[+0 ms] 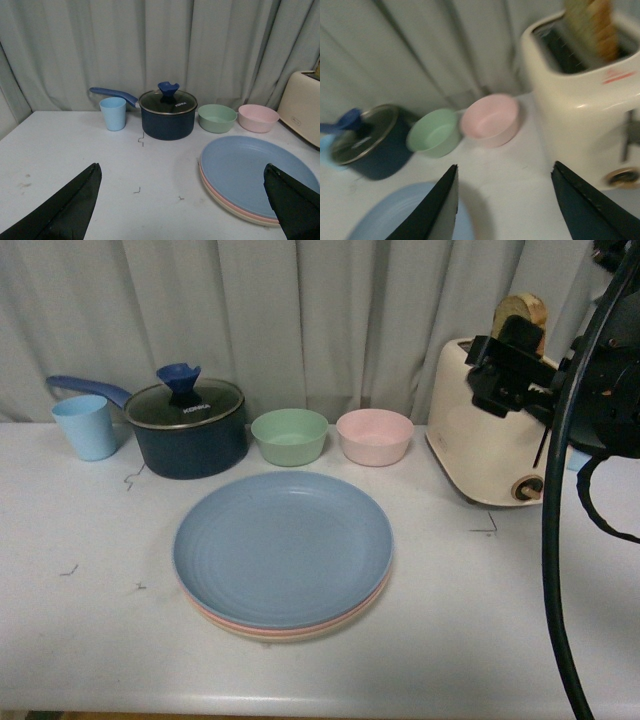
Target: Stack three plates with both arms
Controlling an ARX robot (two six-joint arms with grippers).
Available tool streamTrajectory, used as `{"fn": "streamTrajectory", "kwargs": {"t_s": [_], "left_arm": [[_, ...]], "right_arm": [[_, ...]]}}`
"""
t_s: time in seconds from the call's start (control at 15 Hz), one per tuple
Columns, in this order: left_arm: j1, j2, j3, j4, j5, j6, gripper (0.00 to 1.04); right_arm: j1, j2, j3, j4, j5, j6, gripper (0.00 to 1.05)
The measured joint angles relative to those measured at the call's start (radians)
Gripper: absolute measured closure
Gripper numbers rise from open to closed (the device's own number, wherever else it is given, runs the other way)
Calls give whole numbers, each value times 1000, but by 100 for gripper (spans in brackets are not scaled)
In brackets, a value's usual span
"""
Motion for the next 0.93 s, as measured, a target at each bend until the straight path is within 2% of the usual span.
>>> {"fn": "streamTrajectory", "kwargs": {"t_s": [0.07, 0.13, 0.2, 0.33, 0.8, 0.93], "left_arm": [[-1, 0, 0, 2, -1, 0, 7], [1, 0, 0, -3, -4, 0, 7], [1, 0, 0, -2, -3, 0, 7], [1, 0, 0, -1, -3, 0, 7], [1, 0, 0, -1, -3, 0, 7], [1, 0, 0, 0, -3, 0, 7]], "right_arm": [[-2, 0, -142, 229, 154, -148, 56], [-11, -10, -269, 356, 203, -247, 67], [-38, -64, -349, 455, 203, -321, 78], [-84, -294, -441, 450, 176, -388, 103], [-159, -640, -708, 312, 92, -404, 103], [-229, -754, -745, 248, 23, -405, 103]]}}
